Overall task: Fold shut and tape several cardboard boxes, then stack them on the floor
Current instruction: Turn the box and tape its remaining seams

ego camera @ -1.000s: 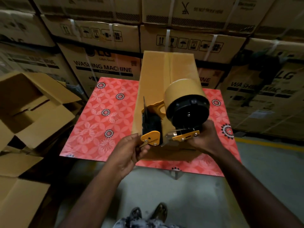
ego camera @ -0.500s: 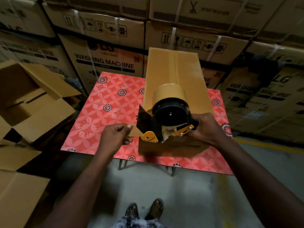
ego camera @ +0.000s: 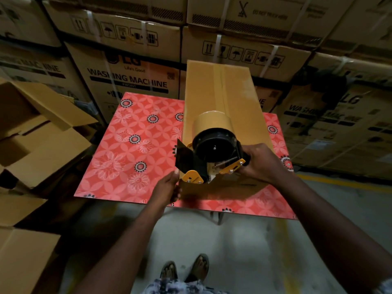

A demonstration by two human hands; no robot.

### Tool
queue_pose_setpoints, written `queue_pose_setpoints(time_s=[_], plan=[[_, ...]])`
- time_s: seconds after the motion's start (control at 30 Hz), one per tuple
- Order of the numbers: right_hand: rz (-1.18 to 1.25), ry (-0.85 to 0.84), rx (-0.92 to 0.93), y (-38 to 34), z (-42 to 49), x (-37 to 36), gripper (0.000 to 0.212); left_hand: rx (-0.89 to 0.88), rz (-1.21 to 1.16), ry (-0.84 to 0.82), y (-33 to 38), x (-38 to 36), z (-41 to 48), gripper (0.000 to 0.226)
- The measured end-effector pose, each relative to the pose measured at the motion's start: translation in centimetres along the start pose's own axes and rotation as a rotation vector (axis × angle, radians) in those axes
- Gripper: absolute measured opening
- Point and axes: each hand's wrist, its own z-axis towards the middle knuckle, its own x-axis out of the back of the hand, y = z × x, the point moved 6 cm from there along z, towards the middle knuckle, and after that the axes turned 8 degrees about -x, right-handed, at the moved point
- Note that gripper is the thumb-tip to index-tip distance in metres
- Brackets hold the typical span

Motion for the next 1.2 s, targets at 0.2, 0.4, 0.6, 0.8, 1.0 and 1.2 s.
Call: queue_pose_setpoints(time_s=[0.2, 0.4, 0.6, 0.8, 1.0, 1.2], plan=[[0.016, 0.004, -0.027, -0.6, -0.4, 0.3, 0.021, -0.026, -0.172, 0.07, 1.1, 0.3, 0.2, 0.016], [-0.023, -0.024, -0.057, -0.8, -0.8, 0.2, 0.03, -0.067, 0.028, 0.085, 0.5, 0.9, 0.7, 0.028], [-0.002, -0.053, -0.07, -0.9, -0.6, 0.1, 0.03, -0.346, -0.062, 0.058, 5.5, 0.3, -0.3, 0.023], [0.04, -0.081, -0.072, -0.6, -0.2, -0.1, 0.03, -0.381, -0.035, 0.022, 6.5, 0.1, -0.4, 0.023], [-0.016, -0.097, -0.073, 0.6, -0.3, -0.2, 0.032, -0.468, 0.059, 0.213, 7.6, 0.3, -1.7, 0.02], [-0.122, -0.092, -0.072, 4.4, -2.0, 3.2, 0.026, -0.515, 0.019, 0.271, 8.0, 0.2, -2.4, 0.023]])
